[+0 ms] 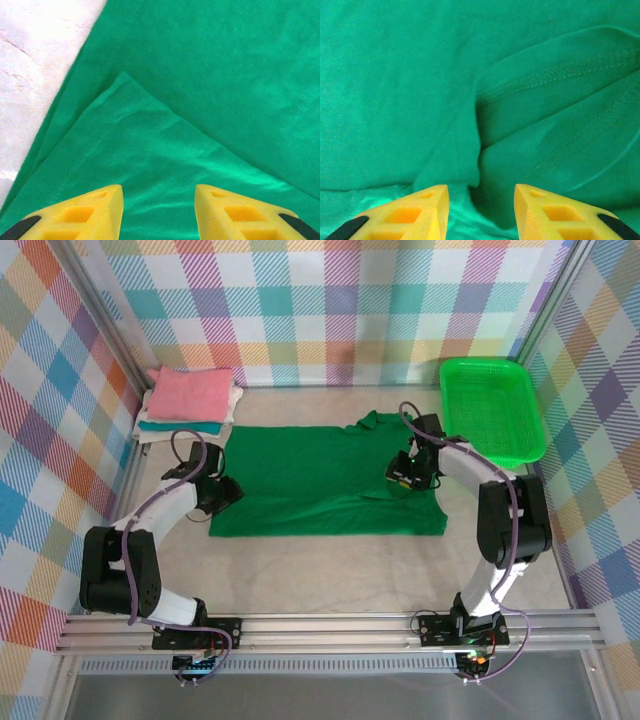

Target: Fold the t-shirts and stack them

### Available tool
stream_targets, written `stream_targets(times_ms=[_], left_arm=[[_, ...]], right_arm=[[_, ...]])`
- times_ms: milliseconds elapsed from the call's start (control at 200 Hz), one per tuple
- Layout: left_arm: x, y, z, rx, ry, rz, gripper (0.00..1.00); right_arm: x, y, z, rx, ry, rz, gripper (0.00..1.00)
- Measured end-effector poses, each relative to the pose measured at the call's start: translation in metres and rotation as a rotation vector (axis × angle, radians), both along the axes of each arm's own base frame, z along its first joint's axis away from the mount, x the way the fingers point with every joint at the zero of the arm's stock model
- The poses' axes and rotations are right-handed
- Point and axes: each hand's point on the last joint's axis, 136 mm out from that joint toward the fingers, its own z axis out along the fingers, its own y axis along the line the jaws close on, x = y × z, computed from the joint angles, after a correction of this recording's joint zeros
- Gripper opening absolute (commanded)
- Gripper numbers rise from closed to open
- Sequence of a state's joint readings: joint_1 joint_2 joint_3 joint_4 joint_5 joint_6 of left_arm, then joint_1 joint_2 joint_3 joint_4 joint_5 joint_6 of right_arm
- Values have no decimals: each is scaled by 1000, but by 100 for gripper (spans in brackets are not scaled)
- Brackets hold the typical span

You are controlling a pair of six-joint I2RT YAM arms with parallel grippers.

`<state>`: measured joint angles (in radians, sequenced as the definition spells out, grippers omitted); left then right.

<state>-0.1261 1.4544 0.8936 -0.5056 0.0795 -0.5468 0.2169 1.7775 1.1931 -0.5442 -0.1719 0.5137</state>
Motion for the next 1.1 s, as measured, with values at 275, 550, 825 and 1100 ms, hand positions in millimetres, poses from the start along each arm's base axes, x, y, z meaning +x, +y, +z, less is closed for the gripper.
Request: stream_targets(times_ms=[275,550,825,1100], left_arm=[[-2,-22,-2,19,-1,-103,43],[-3,-22,-11,24,25,-107,43],[-4,-22,-20,30,48,-107,43],[-2,-19,-26,50,59,-100,43]], right_arm=[[5,13,-20,42,42,62,37],[3,25,-32,90,70,95,17],[8,29,-26,97,54,100,0],[32,46,3,90,-37,141,0]])
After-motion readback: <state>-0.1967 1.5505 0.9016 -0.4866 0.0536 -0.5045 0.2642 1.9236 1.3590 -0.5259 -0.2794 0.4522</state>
